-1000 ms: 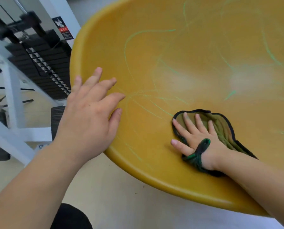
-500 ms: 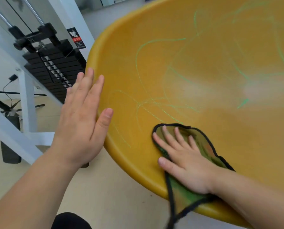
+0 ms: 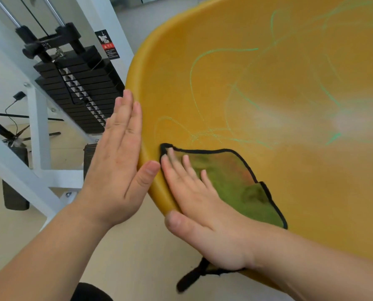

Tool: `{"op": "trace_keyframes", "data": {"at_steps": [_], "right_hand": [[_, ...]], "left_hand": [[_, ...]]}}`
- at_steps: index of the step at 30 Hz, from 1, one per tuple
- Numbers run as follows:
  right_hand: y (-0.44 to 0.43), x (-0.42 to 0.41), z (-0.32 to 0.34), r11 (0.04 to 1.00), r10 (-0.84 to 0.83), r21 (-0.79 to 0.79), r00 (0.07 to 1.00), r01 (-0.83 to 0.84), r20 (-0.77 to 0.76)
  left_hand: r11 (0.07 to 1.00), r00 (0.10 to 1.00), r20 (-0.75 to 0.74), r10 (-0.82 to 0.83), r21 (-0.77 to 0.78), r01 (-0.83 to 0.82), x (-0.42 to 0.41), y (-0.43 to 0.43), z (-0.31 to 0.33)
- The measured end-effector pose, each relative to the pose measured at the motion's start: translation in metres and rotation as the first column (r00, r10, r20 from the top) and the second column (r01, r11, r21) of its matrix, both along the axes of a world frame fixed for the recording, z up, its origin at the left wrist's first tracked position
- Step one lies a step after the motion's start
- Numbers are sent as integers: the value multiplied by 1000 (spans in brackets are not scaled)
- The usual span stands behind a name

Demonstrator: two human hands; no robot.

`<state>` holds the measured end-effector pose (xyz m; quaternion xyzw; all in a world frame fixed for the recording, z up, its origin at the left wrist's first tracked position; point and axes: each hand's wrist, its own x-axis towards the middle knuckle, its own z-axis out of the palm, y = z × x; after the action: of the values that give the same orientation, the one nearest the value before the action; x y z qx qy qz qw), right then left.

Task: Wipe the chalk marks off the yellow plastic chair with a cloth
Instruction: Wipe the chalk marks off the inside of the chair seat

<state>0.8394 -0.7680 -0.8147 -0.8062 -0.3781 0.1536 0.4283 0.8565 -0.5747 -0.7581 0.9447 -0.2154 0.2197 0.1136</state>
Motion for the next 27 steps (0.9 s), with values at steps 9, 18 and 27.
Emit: {"op": "trace_keyframes", "data": {"at_steps": [9, 18, 27], "right_hand": [[-55, 70, -64, 872, -358, -316, 927, 375, 111], [56, 104, -20, 946, -325, -10, 945, 325, 25], [-7, 75, -38, 959, -282, -21, 957, 284, 75]], "left_hand": [[987, 997, -40, -71, -146, 64, -3, 7, 1], [954, 998, -16, -61, -295, 54, 0, 4, 1], [937, 999, -13, -48, -346, 40, 1, 0, -1]]}}
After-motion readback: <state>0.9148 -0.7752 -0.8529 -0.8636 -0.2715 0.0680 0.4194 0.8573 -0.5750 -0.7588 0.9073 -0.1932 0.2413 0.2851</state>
